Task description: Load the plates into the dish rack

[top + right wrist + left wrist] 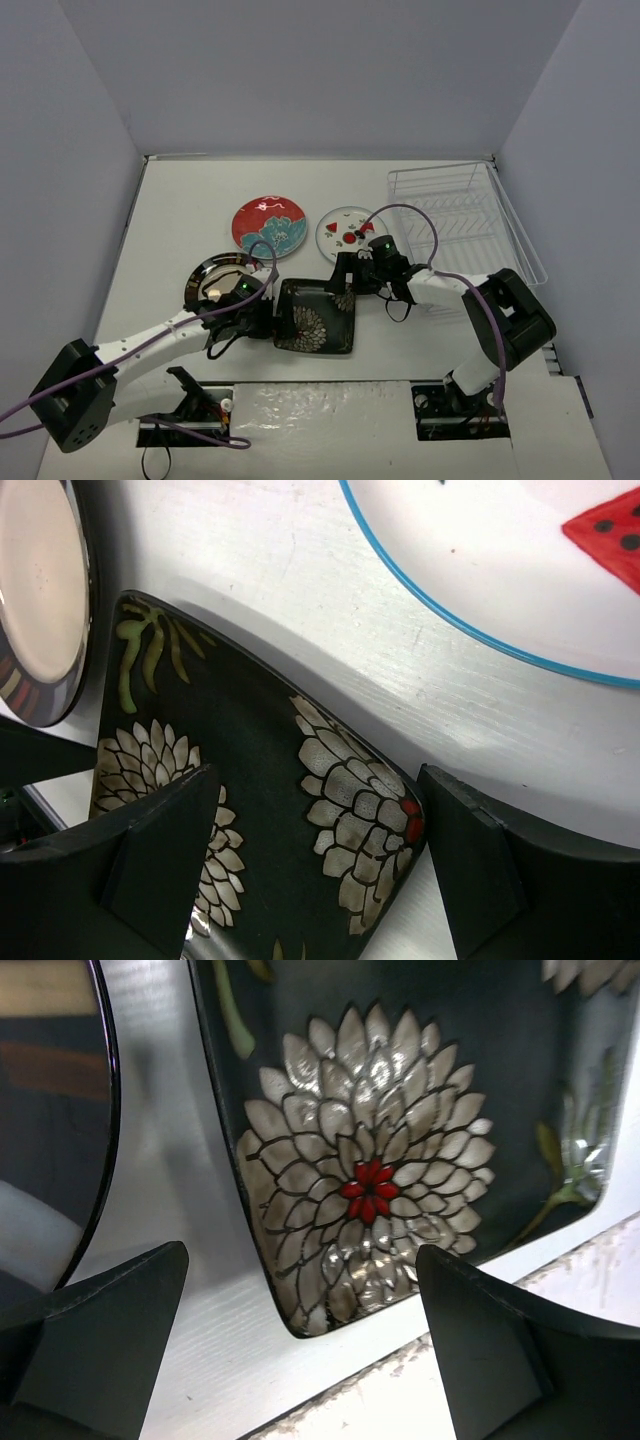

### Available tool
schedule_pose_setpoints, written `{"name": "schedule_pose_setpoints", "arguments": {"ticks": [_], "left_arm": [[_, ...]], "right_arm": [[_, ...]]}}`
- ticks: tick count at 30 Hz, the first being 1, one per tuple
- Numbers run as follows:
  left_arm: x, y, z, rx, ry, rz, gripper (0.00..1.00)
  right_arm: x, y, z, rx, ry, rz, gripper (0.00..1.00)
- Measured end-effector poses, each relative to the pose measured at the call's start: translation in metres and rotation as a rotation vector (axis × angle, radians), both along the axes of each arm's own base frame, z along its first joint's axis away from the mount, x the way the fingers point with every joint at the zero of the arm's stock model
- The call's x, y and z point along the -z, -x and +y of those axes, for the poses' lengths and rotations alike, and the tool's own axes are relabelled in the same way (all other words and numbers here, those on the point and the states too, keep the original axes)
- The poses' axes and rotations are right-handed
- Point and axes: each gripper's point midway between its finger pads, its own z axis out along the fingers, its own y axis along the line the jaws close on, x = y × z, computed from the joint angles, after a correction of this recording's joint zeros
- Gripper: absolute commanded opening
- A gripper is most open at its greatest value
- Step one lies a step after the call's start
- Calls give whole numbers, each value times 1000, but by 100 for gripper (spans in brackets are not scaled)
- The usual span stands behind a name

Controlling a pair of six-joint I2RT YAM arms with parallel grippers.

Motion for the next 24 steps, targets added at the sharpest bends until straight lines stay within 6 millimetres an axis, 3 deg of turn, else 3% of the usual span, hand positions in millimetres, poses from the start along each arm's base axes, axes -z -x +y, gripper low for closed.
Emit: {"name": "schedule_pose_setpoints", "arguments": {"ticks": [6, 12, 24], "left_arm": [[5, -4, -9, 28, 5, 15, 94], [5, -11, -20, 48, 24, 12, 76], [11, -13, -23, 46, 12, 38, 55]], "right_arm": [[1, 1, -1, -12, -22, -4, 74], [3, 2, -4, -15, -42, -12, 62], [7, 12, -13, -34, -93, -30, 45]]}}
